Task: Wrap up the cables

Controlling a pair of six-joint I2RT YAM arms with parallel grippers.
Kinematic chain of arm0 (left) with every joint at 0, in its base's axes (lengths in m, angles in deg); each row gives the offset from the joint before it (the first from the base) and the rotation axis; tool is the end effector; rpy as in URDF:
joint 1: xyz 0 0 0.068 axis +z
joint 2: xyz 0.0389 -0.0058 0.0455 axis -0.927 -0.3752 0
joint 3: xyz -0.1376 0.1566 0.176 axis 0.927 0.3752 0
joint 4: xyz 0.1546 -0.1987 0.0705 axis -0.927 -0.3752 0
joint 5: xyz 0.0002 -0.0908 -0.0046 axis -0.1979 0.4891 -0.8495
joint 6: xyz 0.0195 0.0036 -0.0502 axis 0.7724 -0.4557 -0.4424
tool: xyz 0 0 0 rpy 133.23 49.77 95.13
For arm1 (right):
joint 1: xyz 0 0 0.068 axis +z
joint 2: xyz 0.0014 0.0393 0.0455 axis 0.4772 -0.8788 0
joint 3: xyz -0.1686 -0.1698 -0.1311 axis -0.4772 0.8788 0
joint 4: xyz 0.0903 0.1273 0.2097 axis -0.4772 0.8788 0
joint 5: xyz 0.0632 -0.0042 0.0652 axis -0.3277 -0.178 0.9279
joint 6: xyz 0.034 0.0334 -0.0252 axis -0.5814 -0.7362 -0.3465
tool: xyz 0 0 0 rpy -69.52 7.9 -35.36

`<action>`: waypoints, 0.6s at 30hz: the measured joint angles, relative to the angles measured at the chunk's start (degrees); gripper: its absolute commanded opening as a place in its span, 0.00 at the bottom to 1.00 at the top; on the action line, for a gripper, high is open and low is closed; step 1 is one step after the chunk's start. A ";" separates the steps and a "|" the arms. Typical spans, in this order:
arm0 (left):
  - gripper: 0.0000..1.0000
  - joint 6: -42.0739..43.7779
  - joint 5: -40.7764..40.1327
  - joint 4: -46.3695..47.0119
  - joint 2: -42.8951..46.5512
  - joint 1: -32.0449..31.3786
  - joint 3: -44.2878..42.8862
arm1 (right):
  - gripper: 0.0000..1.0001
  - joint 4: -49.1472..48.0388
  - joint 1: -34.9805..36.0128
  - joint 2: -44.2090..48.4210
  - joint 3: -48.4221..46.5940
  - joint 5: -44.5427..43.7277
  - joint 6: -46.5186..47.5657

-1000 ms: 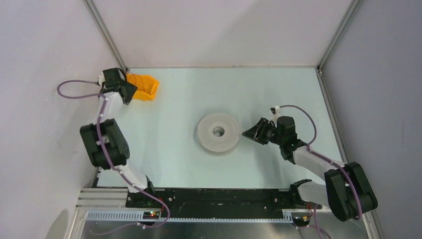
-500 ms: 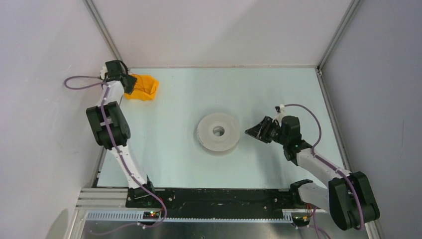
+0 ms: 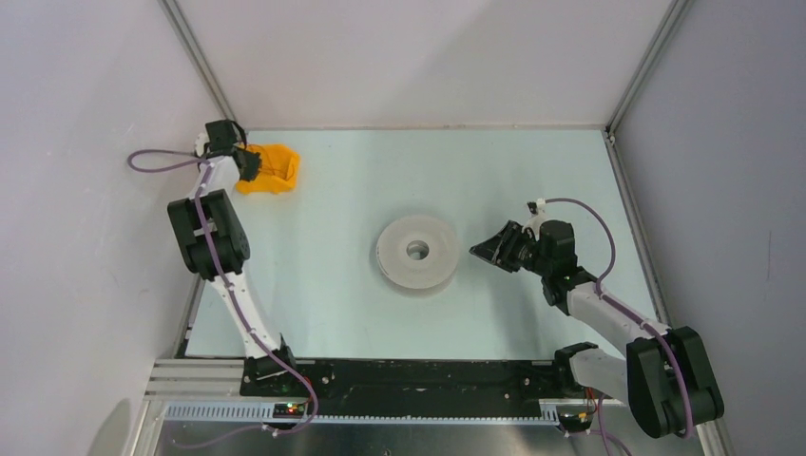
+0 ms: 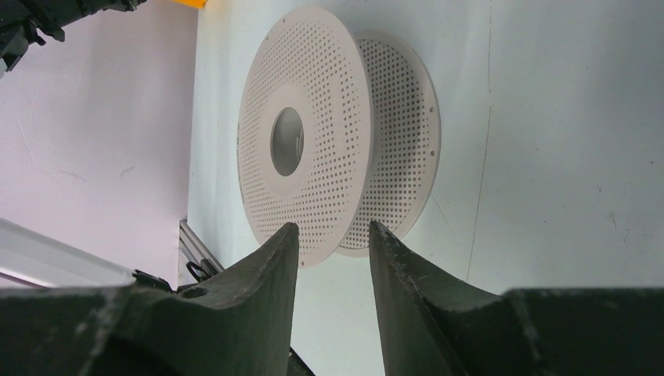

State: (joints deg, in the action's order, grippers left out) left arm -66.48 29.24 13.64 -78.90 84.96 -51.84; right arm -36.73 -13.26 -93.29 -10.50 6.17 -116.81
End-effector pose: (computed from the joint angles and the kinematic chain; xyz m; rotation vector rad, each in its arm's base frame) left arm 0.4580 0.1424 0.2153 -1.3950 1.9169 -0.2313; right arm 0.2119 0.0750 0.1940 0.1891 2.1191 1.1223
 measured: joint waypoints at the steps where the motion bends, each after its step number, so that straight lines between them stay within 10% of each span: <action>1: 0.08 0.13 0.07 0.00 0.00 0.09 0.00 | 0.43 0.00 0.00 0.00 0.00 -0.02 0.02; 18: 0.00 7.10 8.92 0.02 12.94 0.70 -0.09 | 0.48 1.31 0.00 3.56 0.00 -0.61 1.29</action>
State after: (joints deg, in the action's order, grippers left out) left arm -59.38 38.15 13.66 -65.97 85.66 -51.92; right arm -35.42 -13.26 -89.73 -10.50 5.56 -115.52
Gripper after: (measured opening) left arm 0.008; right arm 0.454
